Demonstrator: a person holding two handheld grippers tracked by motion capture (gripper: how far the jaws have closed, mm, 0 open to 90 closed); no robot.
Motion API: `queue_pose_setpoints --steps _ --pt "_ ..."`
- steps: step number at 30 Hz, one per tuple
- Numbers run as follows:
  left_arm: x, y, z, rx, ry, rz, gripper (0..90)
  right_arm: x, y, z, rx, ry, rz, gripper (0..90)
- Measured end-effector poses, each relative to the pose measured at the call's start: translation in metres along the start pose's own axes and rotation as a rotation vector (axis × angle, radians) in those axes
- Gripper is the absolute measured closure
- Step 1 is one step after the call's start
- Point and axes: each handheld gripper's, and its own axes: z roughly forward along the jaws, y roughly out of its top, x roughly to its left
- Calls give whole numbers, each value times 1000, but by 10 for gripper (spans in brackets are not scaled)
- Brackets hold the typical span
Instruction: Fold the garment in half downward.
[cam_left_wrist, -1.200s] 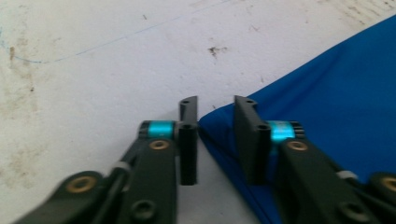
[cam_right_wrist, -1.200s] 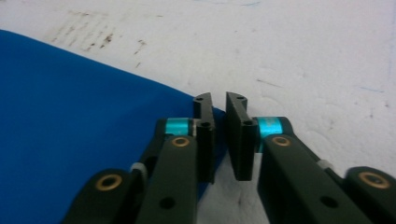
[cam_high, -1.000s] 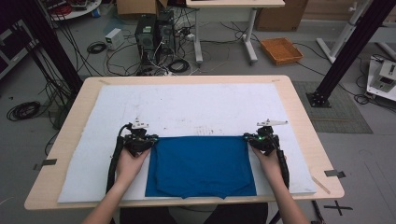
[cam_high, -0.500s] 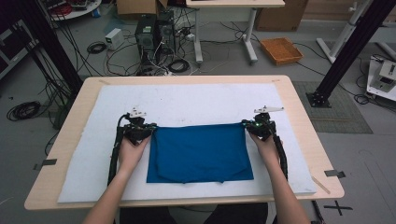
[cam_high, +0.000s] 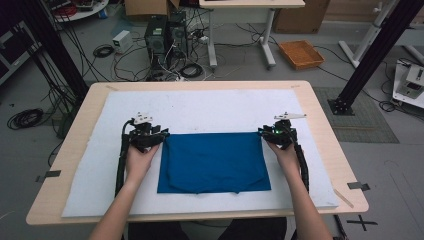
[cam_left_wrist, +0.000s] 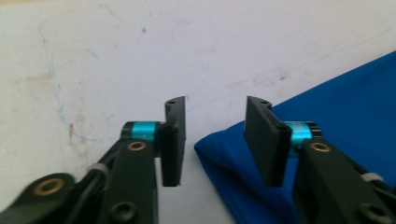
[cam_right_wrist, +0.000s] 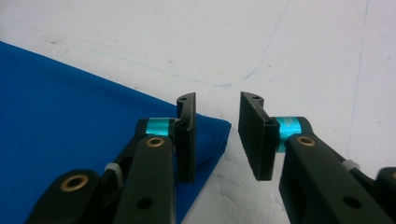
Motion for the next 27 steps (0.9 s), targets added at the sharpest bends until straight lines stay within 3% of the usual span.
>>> queue_pose_setpoints --steps 5,7,16,19,27 --pt "-1 1 -27 -73 -90 41 422 3 -2 -17 -30 3 12 534" --pt "-1 -2 -41 -90 -121 61 406 5 -3 -27 -34 4 12 519" --pt "-2 -23 -84 -124 -163 105 404 10 -18 -76 -138 22 1 471" --pt "2 -29 -89 -124 -157 124 400 3 -24 -84 -143 1 -4 467" --pt "-1 -37 -83 -129 -166 157 400 -11 -29 -96 -180 5 72 454"
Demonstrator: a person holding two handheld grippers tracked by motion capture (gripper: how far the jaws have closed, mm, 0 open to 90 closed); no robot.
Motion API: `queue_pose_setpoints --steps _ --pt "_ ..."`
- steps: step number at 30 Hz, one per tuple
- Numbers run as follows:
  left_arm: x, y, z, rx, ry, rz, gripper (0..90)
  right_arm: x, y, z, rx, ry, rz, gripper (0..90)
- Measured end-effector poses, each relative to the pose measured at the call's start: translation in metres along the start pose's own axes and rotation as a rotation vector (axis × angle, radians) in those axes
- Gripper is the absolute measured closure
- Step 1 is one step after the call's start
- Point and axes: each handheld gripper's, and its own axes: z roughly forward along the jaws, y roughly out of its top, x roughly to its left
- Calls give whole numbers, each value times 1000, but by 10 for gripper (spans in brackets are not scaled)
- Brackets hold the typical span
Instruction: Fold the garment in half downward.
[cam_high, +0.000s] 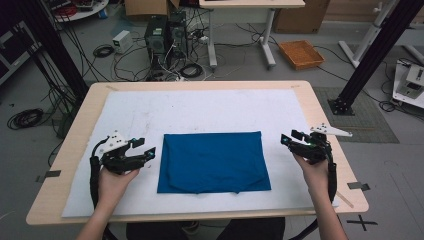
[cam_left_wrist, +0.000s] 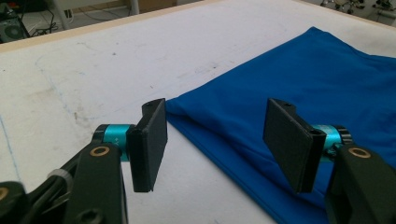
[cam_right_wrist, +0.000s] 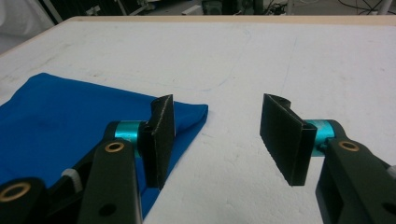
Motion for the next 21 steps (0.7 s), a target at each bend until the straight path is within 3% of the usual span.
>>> queue_pose_setpoints --steps 6,21 --pt "-6 4 0 -11 -19 36 385 -1 -1 1 1 -4 -3 453" --pt "-8 5 -3 -15 -12 42 385 0 -1 -1 -4 -13 -10 453"
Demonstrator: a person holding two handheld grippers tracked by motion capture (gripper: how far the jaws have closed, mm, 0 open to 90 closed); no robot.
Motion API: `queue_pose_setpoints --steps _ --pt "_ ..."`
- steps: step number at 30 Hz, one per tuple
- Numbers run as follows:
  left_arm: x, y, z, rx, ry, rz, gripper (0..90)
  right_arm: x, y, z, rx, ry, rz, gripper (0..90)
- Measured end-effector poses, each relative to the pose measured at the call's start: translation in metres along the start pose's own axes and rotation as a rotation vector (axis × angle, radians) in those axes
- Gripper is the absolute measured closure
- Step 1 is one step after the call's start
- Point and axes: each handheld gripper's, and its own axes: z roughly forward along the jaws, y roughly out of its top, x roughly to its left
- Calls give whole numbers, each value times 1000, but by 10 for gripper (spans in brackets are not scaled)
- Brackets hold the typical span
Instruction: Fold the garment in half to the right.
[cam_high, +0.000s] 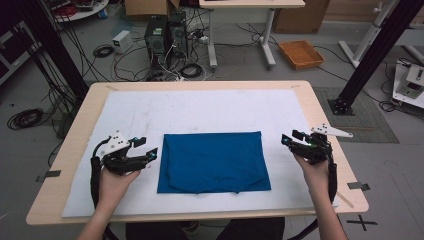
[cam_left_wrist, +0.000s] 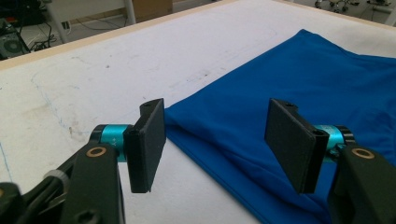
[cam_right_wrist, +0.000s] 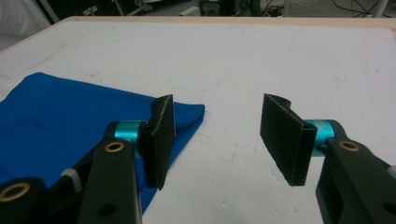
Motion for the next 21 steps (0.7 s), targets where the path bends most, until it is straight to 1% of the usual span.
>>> queue_pose_setpoints --steps 3,5,6,7,8,9,11,12,13,14,15,16,17,18,19,20,21 --pt "-1 0 2 23 -7 22 385 1 1 0 -3 1 0 453" --pt "-3 -1 3 35 -5 34 390 1 1 1 -1 -1 -3 453" --pt "-3 -1 3 32 -22 33 392 0 1 1 0 -3 -2 453" --pt "-2 -2 3 13 -51 17 392 0 1 2 -1 -1 -3 454" --pt "-2 -3 3 -6 -71 -2 392 0 0 1 1 -2 1 454" --pt "-3 -4 2 -22 -80 -4 392 0 0 1 0 -3 -2 455" --pt "-6 -5 2 -58 -88 39 392 -1 0 1 0 -4 1 456" --pt "-8 -6 2 -71 -93 44 392 -1 0 0 0 -4 0 456" --pt "-10 -6 2 -81 -107 36 392 -1 0 0 -1 -6 -2 457" --pt "-12 -6 1 -93 -122 12 392 -1 0 -1 -2 -6 -1 457" --pt "-14 -6 1 -96 -144 -25 392 -1 0 -2 -6 -6 0 457" --pt "-16 -5 0 -80 -160 -48 392 -1 1 -3 -9 -8 1 457" --pt "-18 -3 -1 -39 -187 -81 407 -1 1 -3 -13 -6 -1 457" --pt "-21 -2 0 1 -206 -99 418 0 2 -4 -14 -4 0 456" --pt "-23 -2 0 33 -210 -117 418 0 2 -4 -14 -3 -3 457" --pt "-25 -5 -1 56 -206 -144 419 0 2 -4 -15 -3 -3 457" --pt "-27 -7 -3 69 -195 -159 431 0 2 -4 -15 -4 -4 457"
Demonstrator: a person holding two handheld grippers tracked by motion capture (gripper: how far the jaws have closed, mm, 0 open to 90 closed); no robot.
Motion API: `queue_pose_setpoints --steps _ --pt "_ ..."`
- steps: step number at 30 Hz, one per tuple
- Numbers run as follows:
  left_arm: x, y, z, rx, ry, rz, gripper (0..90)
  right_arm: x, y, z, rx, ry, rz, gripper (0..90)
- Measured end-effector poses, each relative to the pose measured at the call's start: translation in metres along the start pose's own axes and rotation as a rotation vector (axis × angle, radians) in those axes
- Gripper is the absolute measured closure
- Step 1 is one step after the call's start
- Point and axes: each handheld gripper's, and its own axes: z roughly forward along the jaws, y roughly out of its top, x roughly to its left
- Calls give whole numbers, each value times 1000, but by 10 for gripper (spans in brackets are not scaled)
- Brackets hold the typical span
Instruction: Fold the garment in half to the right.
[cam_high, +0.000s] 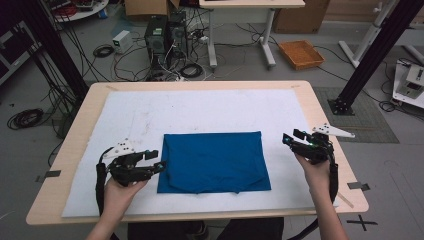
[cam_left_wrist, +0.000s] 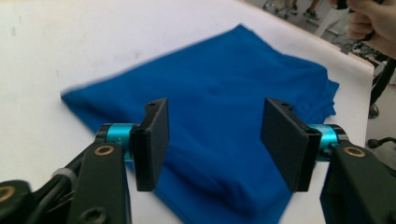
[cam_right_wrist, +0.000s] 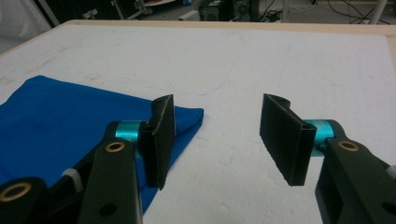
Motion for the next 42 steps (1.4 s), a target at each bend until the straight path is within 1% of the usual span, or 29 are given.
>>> queue_pose_setpoints --steps 1,3,5,6,8,11,12,13,14,15,16,18,20,25,27,30,31,33,36,37,39,40,42 --pt "-2 -3 -1 5 15 -14 432 0 0 1 1 1 -2 457" --pt "-4 -9 -4 13 42 -30 437 0 1 2 1 3 0 457" --pt "-5 -16 -7 27 61 -70 437 1 1 4 2 5 -4 457" --pt "-6 -19 -8 35 79 -92 440 2 1 5 5 5 -5 457" --pt "-6 -27 -9 58 99 -117 450 3 1 6 4 7 -8 457" --pt "-5 -38 -7 117 115 -199 450 4 2 7 5 7 -10 457" --pt "-6 -41 -7 124 128 -218 451 4 2 6 5 6 -10 457" --pt "-6 -43 -6 141 147 -250 460 5 2 6 4 6 -11 457" --pt "-5 -45 -5 152 147 -269 479 5 2 6 5 8 -13 458" --pt "-5 -46 -4 165 148 -287 479 5 2 7 5 7 -13 458" --pt "-6 -46 -4 154 154 -295 480 5 2 7 6 6 -15 458" --pt "-7 -45 -1 151 144 -320 484 5 2 7 7 6 -13 458" --pt "-8 -45 1 150 139 -326 484 5 2 7 5 5 -13 459" --pt "-12 -43 11 146 112 -358 484 6 2 7 6 6 -14 459" --pt "-13 -42 14 143 108 -368 485 8 3 8 2 12 -19 460" --pt "-15 -41 19 136 93 -388 485 13 4 9 -2 23 -28 461" --pt "-15 -41 20 135 88 -387 485 16 5 10 -5 27 -37 462" --pt "-16 -41 22 130 69 -400 484 21 7 12 -3 36 -46 461" --pt "-17 -40 25 131 66 -400 485 28 8 16 4 49 -60 462" --pt "-18 -40 26 131 71 -396 497 30 8 17 3 53 -65 462" --pt "-18 -39 28 135 83 -383 553 36 8 22 12 62 -74 463" --pt "-18 -39 28 140 90 -372 590 39 9 24 16 72 -79 464" --pt "-20 -39 29 140 104 -370 636 47 10 32 26 93 -77 464"
